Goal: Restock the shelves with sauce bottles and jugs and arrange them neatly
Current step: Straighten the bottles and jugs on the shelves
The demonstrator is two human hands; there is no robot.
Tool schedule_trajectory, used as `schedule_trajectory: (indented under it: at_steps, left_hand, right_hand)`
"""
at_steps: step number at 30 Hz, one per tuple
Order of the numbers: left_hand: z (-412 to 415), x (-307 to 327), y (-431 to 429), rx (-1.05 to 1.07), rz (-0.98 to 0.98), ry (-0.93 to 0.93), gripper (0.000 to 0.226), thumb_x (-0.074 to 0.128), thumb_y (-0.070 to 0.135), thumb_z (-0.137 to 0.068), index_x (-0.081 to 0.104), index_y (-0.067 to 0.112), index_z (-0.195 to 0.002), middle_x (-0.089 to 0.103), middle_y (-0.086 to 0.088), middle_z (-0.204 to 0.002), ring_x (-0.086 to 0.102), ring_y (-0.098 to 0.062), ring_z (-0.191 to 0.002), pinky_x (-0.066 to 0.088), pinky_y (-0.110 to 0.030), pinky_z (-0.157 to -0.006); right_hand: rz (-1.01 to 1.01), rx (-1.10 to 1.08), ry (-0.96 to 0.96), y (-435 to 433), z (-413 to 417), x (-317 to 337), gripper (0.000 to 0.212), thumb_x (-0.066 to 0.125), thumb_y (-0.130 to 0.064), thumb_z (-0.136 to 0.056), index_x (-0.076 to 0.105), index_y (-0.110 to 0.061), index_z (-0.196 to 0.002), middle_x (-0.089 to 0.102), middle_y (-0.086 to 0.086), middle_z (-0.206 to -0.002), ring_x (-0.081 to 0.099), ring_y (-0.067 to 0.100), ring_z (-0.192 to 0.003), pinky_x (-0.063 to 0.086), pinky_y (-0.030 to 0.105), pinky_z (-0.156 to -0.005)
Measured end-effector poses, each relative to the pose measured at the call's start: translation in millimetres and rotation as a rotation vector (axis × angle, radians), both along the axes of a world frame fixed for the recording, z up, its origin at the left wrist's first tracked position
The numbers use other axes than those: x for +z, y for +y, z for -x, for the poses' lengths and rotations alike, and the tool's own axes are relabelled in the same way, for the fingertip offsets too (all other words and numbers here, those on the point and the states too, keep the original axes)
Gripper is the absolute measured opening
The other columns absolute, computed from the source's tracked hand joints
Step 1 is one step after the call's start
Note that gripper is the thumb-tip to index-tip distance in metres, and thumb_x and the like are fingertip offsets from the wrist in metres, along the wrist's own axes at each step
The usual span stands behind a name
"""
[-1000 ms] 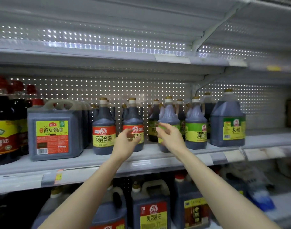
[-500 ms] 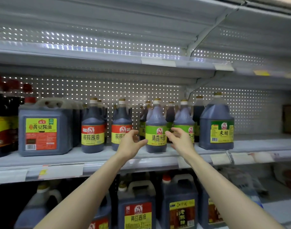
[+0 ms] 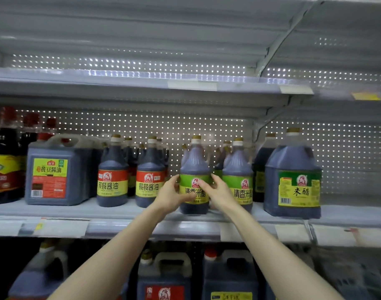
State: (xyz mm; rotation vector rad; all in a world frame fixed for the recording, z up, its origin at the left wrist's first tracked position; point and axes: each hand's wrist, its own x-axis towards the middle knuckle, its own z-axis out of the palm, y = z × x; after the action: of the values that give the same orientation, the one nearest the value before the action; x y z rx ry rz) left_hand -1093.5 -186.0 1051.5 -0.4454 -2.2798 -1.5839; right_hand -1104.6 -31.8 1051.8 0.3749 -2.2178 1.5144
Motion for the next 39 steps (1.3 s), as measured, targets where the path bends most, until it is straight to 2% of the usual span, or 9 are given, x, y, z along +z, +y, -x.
schedule_trajectory:
  at_steps: [5, 10, 16, 19, 25, 29, 32, 36, 39]
  left_hand:
    - [8.3, -1.3, -0.4, 0.036, 0.015, 0.038, 0.065, 0.08, -0.001, -0.071, 0.049, -0.001, -0.128, 0.06, 0.008, -0.09, 0.059, 0.001, -0.075, 0.05, -0.009, -0.061]
    - [18.7, -1.1, 1.6, 0.055, 0.034, 0.076, 0.068, 0.081, 0.003, -0.071, 0.049, 0.003, -0.131, 0.062, 0.001, -0.101, 0.055, 0.002, -0.075, 0.046, -0.004, -0.059]
    - [31.6, -2.0, 1.2, 0.056, 0.052, 0.086, 0.071, 0.082, 0.006, -0.071, 0.047, 0.004, -0.134, 0.062, -0.006, -0.116, 0.059, -0.013, -0.092, 0.05, -0.012, -0.068]
    - [38.5, -3.1, 0.5, 0.068, 0.061, 0.099, 0.073, 0.083, 0.01, -0.07, 0.047, 0.006, -0.134, 0.062, -0.006, -0.118, 0.059, -0.015, -0.095, 0.048, -0.022, -0.081]
    - [50.2, -4.7, 0.3, 0.058, 0.069, 0.092, 0.074, 0.082, 0.011, -0.072, 0.045, 0.007, -0.135, 0.062, -0.006, -0.12, 0.059, -0.014, -0.098, 0.049, -0.024, -0.085]
    - [55.5, -4.7, 1.0, 0.042, 0.072, 0.089, 0.072, 0.08, 0.01, -0.074, 0.044, 0.007, -0.136, 0.06, -0.006, -0.122, 0.058, -0.014, -0.098, 0.049, -0.024, -0.086]
    - [60.0, -6.5, 1.9, 0.04, 0.062, 0.091, 0.07, 0.08, 0.01, -0.074, 0.045, 0.007, -0.135, 0.061, -0.005, -0.122, 0.058, -0.014, -0.098, 0.049, -0.025, -0.088]
    - [65.1, -8.3, 2.5, 0.033, 0.057, 0.085, 0.068, 0.08, 0.01, -0.075, 0.045, 0.008, -0.134, 0.059, 0.003, -0.111, 0.058, -0.012, -0.097, 0.048, -0.024, -0.087]
    - [67.3, -8.5, 1.5, 0.029, 0.056, 0.093, 0.066, 0.079, 0.011, -0.076, 0.045, 0.009, -0.133, 0.06, 0.002, -0.112, 0.059, -0.012, -0.098, 0.049, -0.026, -0.089]
  right_hand:
    - [0.037, 0.054, 0.027, 0.3, 9.1, -3.3, 0.056, 0.063, -0.033, -0.092, 0.043, -0.015, -0.142, 0.06, 0.0, -0.126, 0.056, 0.011, -0.106, 0.048, 0.029, -0.096]
    - [0.028, 0.063, 0.028, 2.3, 19.9, -4.1, 0.05, 0.062, -0.033, -0.093, 0.046, -0.021, -0.139, 0.061, -0.004, -0.124, 0.058, 0.013, -0.109, 0.048, 0.036, -0.1]
    - [0.032, 0.05, 0.005, -0.5, 38.9, -7.0, 0.053, 0.059, -0.036, -0.094, 0.042, -0.025, -0.142, 0.06, -0.002, -0.132, 0.058, 0.02, -0.118, 0.047, 0.045, -0.102]
    - [0.054, 0.063, -0.034, -1.0, 45.0, -7.7, 0.053, 0.058, -0.036, -0.095, 0.039, -0.025, -0.144, 0.059, -0.003, -0.132, 0.057, 0.02, -0.117, 0.048, 0.046, -0.101]
    - [0.085, 0.069, -0.073, -2.8, 56.1, -8.1, 0.058, 0.057, -0.034, -0.096, 0.034, -0.024, -0.148, 0.056, -0.001, -0.136, 0.056, 0.021, -0.12, 0.047, 0.047, -0.102]
    - [0.067, 0.038, -0.075, -2.8, 72.1, -14.4, 0.075, 0.059, -0.052, -0.088, 0.027, -0.027, -0.151, 0.052, 0.0, -0.142, 0.053, 0.023, -0.124, 0.046, 0.048, -0.103]
    - [0.073, 0.025, -0.069, 1.3, 97.0, -24.1, 0.106, 0.056, -0.079, -0.061, 0.026, -0.031, -0.15, 0.049, -0.001, -0.146, 0.05, 0.022, -0.128, 0.045, 0.047, -0.105]
    - [0.022, -0.012, -0.067, -3.7, 84.6, -17.3, 0.079, 0.055, -0.055, -0.09, 0.022, -0.022, -0.154, 0.042, 0.001, -0.15, 0.044, 0.024, -0.134, 0.039, 0.046, -0.11]
    - [0.0, -0.039, -0.064, -3.9, 85.5, -16.5, 0.072, 0.051, -0.046, -0.096, 0.019, -0.02, -0.154, 0.039, 0.003, -0.152, 0.043, 0.025, -0.135, 0.039, 0.045, -0.11]
